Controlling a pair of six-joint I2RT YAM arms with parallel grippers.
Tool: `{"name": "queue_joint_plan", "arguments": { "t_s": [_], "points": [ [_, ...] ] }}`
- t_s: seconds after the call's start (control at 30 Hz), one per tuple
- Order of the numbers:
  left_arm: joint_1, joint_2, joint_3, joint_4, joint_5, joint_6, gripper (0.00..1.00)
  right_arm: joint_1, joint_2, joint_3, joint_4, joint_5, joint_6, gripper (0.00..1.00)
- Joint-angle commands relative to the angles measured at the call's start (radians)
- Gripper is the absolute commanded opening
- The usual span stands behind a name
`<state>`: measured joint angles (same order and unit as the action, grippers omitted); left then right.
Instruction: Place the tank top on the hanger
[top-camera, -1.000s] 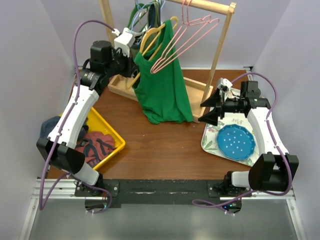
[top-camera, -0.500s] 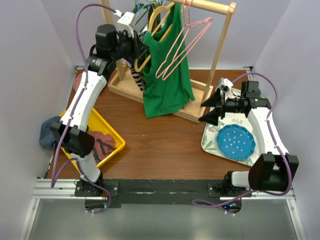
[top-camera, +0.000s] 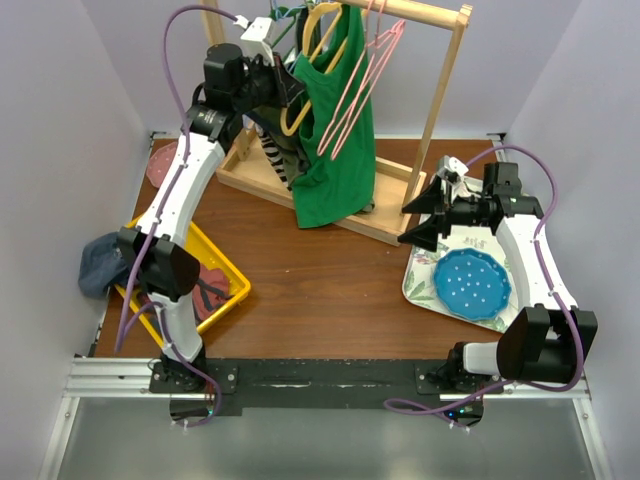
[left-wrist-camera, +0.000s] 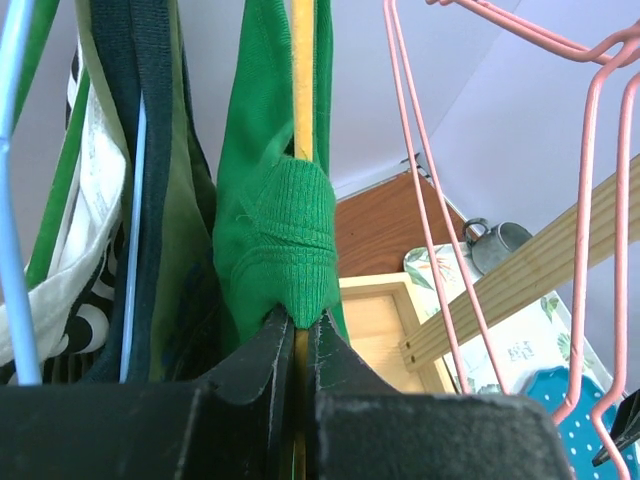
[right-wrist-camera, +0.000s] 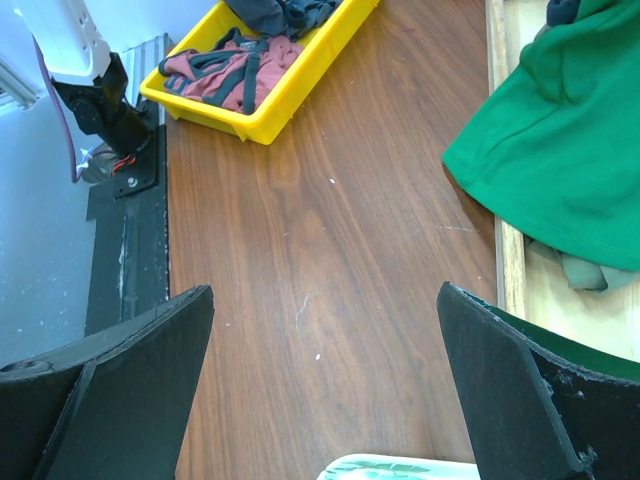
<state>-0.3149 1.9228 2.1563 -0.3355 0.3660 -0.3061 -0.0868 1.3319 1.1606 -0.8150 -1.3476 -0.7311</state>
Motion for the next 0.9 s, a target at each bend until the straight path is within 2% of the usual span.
{"name": "queue_joint_plan", "arguments": {
  "t_s": [0.0,0.03,0.07,0.13,0.17,0.3,0.37,0.43,0.6,0.7,0.77,0.87],
  "points": [
    [-0.009,-0.040,0.040,0.109,-0.024,-0.008,0.20,-0.008,-0.022,0.002,-0.021,-0.036,-0.031,0.99],
    [-0.009,-0.054,0.021,0.108,-0.025,-0.007,0.25,-0.008,-0.022,0.004,-0.024,-0.035,-0.034,0.99],
    [-0.009,-0.067,0.008,0.110,-0.029,-0.002,0.35,-0.010,-0.022,0.004,-0.026,-0.035,-0.040,0.99],
    [-0.009,-0.114,-0.022,0.110,-0.041,0.001,0.44,-0.010,-0.022,0.007,-0.033,-0.028,-0.048,0.99],
    [-0.009,-0.149,-0.033,0.108,-0.041,0.005,0.51,-0.010,-0.022,0.008,-0.039,-0.022,-0.062,0.99],
    [-0.007,-0.258,-0.104,0.113,-0.044,0.021,0.64,-0.016,-0.020,0.019,-0.088,-0.004,-0.108,0.99],
    [-0.007,-0.353,-0.194,0.130,-0.056,0.038,0.71,-0.022,-0.023,0.027,-0.102,0.001,-0.129,0.99],
    [-0.007,-0.431,-0.330,0.151,-0.079,0.053,0.75,-0.031,-0.033,0.028,-0.105,0.016,-0.133,0.99],
    [-0.001,-0.750,-0.681,0.193,-0.171,0.113,0.87,-0.076,-0.069,0.044,-0.084,0.065,-0.107,0.99],
    [0.000,-0.948,-0.870,0.184,-0.237,0.125,0.93,-0.099,-0.146,0.013,0.115,0.165,0.094,0.99],
    [0.002,-1.089,-0.953,0.155,-0.269,0.127,0.95,-0.102,-0.215,-0.019,0.242,0.284,0.217,0.99],
    [0.000,-1.247,-1.085,0.064,-0.343,0.125,0.96,-0.103,-0.241,0.008,0.243,0.417,0.297,0.99]
  ]
}}
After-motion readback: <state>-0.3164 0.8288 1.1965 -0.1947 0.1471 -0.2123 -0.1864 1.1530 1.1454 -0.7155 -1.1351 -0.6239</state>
